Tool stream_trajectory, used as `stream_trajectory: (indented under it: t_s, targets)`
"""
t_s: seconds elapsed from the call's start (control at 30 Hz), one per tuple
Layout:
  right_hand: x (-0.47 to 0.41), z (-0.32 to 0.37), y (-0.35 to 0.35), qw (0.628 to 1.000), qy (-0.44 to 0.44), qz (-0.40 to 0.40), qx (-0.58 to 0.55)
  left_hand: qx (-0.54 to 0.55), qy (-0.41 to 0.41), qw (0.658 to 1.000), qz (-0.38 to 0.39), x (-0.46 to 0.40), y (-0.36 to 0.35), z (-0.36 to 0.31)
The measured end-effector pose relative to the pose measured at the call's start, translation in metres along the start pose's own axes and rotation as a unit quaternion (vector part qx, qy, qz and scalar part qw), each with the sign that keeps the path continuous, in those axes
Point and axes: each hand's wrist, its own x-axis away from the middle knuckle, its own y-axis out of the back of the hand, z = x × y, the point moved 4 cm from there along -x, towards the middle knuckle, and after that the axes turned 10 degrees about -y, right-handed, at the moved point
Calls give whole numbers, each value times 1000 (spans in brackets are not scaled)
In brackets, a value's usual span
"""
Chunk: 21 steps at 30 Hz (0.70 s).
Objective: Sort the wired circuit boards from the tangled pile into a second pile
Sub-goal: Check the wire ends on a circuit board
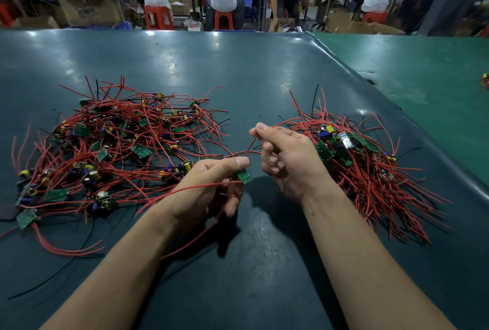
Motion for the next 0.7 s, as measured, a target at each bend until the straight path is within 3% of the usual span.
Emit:
stream_trajectory:
  t_s: [0.4,0.6,0.7]
  targets:
    - [-5,3,12,995,14,-39,-91,39,10,993,107,6,-12,-9]
    - [-8,9,28,977,9,-91,-190,61,-12,990,129,11,-15,-12]
    - [-8,10,30,982,28,-114,-150,54,3,993,109,9,-12,-9]
